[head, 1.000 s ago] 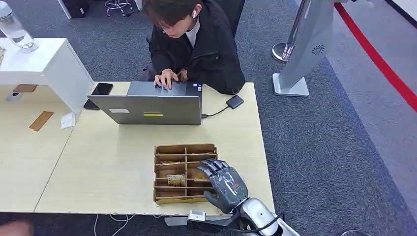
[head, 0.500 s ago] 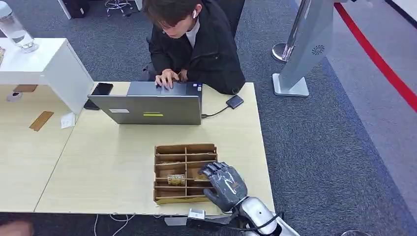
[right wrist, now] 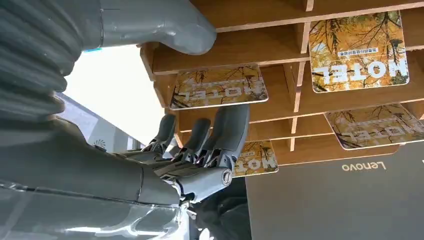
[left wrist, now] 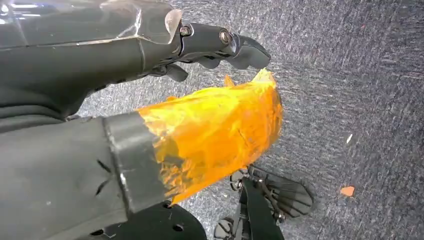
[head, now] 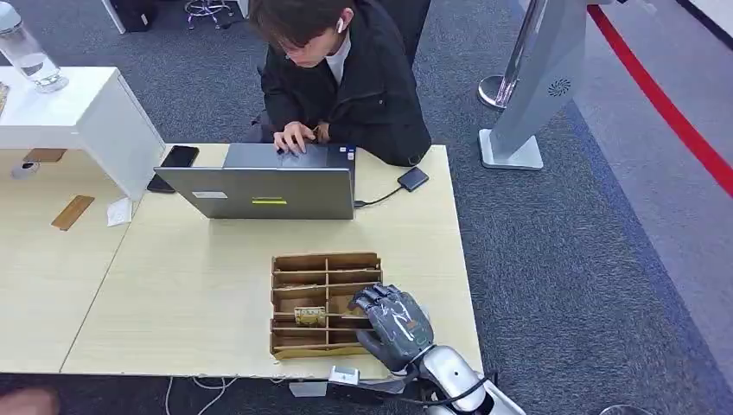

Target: Pass the card to the sensor for recognition and then transmit it.

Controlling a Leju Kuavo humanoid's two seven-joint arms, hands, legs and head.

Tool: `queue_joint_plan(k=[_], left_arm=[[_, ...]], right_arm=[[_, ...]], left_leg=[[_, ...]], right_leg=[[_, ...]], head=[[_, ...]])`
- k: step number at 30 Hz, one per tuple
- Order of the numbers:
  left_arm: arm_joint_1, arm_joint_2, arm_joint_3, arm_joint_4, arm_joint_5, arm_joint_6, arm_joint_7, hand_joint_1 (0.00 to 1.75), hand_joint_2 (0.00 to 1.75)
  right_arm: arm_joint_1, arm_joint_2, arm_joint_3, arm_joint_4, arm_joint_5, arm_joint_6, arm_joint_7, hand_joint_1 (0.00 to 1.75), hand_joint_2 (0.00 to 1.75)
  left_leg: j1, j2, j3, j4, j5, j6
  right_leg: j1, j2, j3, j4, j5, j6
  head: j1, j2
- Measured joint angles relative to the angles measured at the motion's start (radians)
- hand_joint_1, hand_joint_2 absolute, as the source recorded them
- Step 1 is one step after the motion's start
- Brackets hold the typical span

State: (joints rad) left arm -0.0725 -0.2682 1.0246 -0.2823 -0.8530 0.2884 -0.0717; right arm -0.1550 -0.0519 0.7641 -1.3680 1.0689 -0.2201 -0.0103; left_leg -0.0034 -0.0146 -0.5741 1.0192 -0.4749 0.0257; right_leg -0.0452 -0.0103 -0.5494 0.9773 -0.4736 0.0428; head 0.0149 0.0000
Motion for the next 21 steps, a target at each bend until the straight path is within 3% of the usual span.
queue_joint_plan(k=[14,16,21], left_arm=[[0.000,0.000,0.000,0.000,0.000,-0.001,0.000,0.00,0.00],[0.000,0.000,0.000,0.000,0.000,-0.001,0.000,0.00,0.00],[0.000,0.000,0.000,0.000,0.000,-0.001,0.000,0.00,0.00]], right_arm=[[-0.002,0.001,-0.001,0.002,0.000,0.000,0.000,1.01,1.75],[-0.003,0.002,-0.001,0.002,0.000,0.000,0.000,1.13,1.75],[-0.002,0.003,-0.001,0.004,0.000,0.000,0.000,1.66,1.75]], left_leg=[[0.000,0.000,0.000,0.000,0.000,0.000],[0.000,0.000,0.000,0.000,0.000,0.000],[0.000,0.000,0.000,0.000,0.000,0.000]], right_leg=[[0.000,0.000,0.000,0.000,0.000,0.000],[0.000,0.000,0.000,0.000,0.000,0.000],[0.000,0.000,0.000,0.000,0.000,0.000]], head=[[0.000,0.000],[0.000,0.000],[0.000,0.000]])
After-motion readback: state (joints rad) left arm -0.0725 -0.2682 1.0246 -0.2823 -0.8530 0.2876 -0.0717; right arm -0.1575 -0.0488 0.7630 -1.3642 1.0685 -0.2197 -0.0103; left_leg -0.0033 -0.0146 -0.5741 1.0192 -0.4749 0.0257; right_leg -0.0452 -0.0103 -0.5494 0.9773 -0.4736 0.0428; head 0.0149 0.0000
